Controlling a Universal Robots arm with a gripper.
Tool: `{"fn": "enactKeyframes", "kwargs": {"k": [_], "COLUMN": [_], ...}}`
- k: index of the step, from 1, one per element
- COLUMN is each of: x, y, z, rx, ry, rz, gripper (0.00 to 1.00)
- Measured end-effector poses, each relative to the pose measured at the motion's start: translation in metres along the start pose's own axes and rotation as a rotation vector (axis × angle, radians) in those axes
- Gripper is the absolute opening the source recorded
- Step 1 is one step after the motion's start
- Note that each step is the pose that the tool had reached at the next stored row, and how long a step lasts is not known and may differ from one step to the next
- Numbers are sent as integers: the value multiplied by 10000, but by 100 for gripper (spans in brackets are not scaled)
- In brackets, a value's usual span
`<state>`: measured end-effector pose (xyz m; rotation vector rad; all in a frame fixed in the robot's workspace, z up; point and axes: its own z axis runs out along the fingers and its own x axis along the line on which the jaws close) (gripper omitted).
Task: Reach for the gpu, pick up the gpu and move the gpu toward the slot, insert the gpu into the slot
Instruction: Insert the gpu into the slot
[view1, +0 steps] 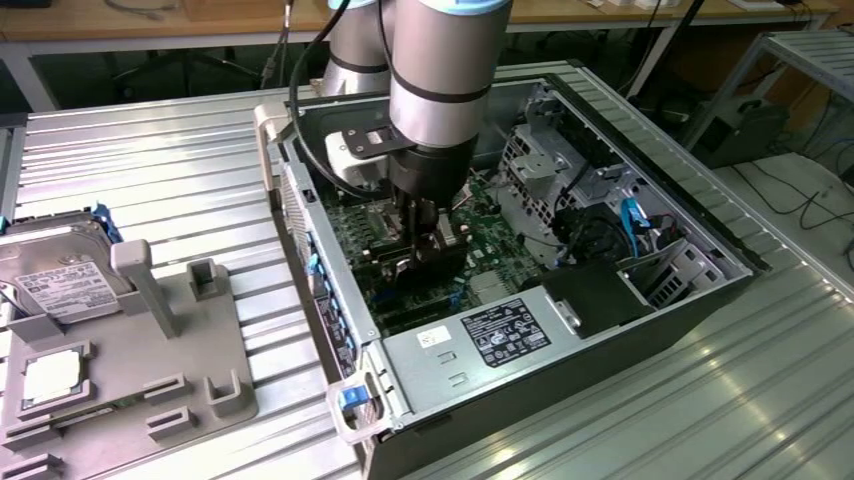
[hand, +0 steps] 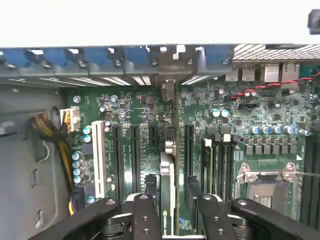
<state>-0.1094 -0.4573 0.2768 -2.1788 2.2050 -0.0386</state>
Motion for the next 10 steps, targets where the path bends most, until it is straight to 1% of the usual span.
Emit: {"fn": "enactKeyframes", "kwargs": {"k": [1,2,3,10], "x": [-1,-1,-1,-1], "y": [-3,-2,-3,-3], "z": [-56,-56,-56,-56], "rx": [14,15,14,14], "ry": [-1,-1,0,0], "rz": [0,0,0,0], "gripper": [36,35,11,11]}}
